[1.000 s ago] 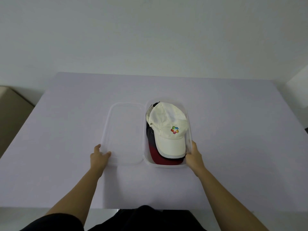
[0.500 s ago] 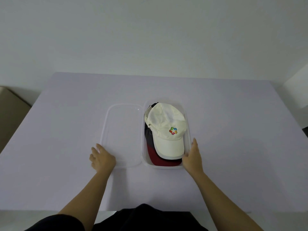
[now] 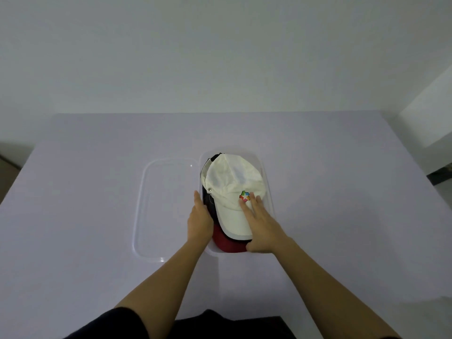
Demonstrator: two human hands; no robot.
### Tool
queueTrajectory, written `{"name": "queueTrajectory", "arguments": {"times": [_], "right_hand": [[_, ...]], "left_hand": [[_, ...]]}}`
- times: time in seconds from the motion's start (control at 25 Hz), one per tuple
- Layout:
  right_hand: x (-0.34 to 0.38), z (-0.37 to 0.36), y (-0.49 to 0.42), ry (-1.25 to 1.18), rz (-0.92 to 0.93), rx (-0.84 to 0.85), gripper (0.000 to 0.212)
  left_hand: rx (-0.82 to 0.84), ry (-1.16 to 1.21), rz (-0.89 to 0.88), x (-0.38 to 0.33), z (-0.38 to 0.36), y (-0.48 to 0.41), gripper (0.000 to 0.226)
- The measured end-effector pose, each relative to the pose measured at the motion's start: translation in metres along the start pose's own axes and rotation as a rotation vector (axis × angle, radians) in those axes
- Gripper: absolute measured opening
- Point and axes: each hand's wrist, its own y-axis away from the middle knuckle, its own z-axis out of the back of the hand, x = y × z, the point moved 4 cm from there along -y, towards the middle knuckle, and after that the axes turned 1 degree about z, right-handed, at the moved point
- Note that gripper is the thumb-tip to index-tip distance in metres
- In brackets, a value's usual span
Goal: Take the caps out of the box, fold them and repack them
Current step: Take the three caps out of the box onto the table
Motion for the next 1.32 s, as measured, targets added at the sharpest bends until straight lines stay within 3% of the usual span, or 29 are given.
{"name": "queueTrajectory", "arguments": {"times": [0.2,0.36,0.6,0.84,1.0,1.12,1.2,1.32], "right_hand": [[0.009,-0.002,-0.006,0.07,-0.007,0.063,0.119],[0.009,-0.003,-0.007,0.073,-0.03,0.039,0.107],[0.001,-0.009,0.002,0.097,0.009,-0.438,0.067],[-0.009,0.039,0.02,-0.174,0.098,-0.823,0.094],[-0.049,0.092,0.013,-0.146,0.063,-0.98,0.066],[-0.105,0.105,-0.009,-0.128,-0.117,-0.928,0.069],[-0.14,0.092,-0.026,-0.087,-0.227,-0.787,0.074],[-0.169,0.065,-0.047,0.064,-0.238,-0.526,0.075]], "left_hand": [[-0.021,-0.041,0.007,-0.003,0.003,0.003,0.068],[-0.013,-0.044,0.018,-0.002,0.004,0.003,0.07],[0.008,-0.021,0.011,-0.005,0.005,0.005,0.064],[0.004,-0.037,-0.025,-0.008,0.004,0.008,0.063],[-0.012,-0.055,-0.004,-0.006,0.001,0.005,0.061],[-0.03,-0.08,-0.003,-0.004,0.001,0.003,0.061],[-0.042,-0.09,0.007,-0.002,0.0,0.002,0.062],[-0.055,-0.098,0.025,0.0,-0.003,0.0,0.065]]}}
